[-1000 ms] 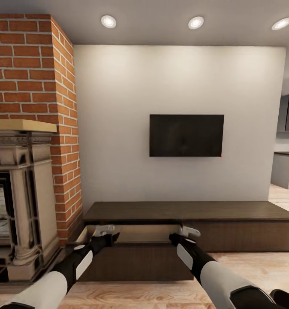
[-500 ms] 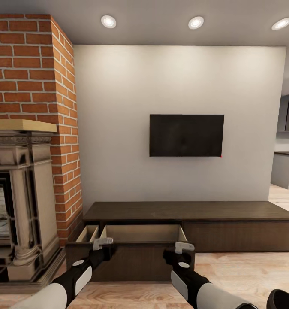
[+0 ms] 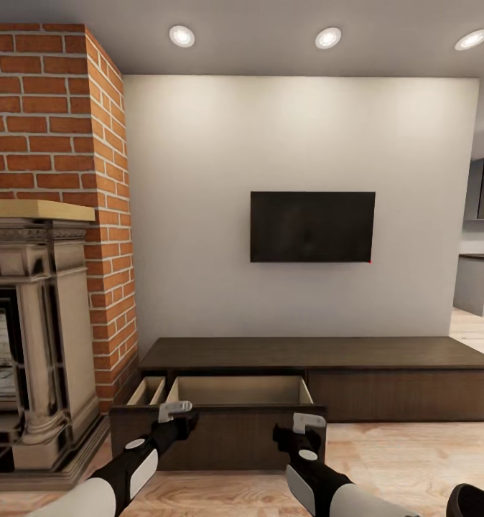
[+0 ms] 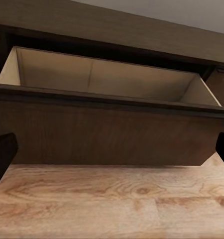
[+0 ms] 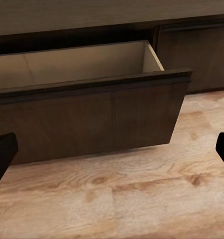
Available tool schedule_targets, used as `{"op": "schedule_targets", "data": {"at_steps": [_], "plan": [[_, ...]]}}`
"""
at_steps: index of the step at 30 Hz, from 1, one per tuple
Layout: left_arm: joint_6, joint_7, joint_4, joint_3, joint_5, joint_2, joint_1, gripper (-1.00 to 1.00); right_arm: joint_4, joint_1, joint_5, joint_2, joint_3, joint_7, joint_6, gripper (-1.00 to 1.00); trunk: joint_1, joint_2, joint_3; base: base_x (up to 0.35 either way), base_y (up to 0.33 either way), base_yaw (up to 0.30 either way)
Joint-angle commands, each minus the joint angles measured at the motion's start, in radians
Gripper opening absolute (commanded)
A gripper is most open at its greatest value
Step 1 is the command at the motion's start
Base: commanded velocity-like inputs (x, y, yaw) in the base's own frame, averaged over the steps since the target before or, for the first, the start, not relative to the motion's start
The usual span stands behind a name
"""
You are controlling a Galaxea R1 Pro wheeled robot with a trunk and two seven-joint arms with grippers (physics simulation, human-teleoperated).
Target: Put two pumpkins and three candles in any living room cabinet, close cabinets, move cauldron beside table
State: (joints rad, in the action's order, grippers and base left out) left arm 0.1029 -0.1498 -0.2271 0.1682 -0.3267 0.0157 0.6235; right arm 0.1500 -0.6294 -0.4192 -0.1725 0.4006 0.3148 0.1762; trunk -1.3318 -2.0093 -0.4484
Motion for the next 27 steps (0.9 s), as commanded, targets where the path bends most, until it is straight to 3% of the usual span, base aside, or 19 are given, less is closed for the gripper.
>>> {"op": "schedule_targets", "data": {"at_steps": [1,16,27], "plan": [[0.005,-0.001,0.002,0.008,-0.010,0.000,0.001,1.00,-0.001,-0.001,-0.010,0.000,0.009,0.003,0.005,1.00,0.000,-0.001,-0.001,0.000,0.000,0.000],[0.003,0.002,0.002,0.008,-0.011,0.001,0.001,1.00,-0.001,0.007,-0.010,0.002,0.008,-0.004,0.006,1.00,-0.054,-0.099,-0.045,0.000,0.000,0.000],[0.001,0.049,0.002,0.008,-0.007,0.000,0.001,1.00,-0.001,0.008,-0.012,0.002,0.007,-0.005,0.006,1.00,-0.096,-0.176,-0.080,0.000,0.000,0.000]]}}
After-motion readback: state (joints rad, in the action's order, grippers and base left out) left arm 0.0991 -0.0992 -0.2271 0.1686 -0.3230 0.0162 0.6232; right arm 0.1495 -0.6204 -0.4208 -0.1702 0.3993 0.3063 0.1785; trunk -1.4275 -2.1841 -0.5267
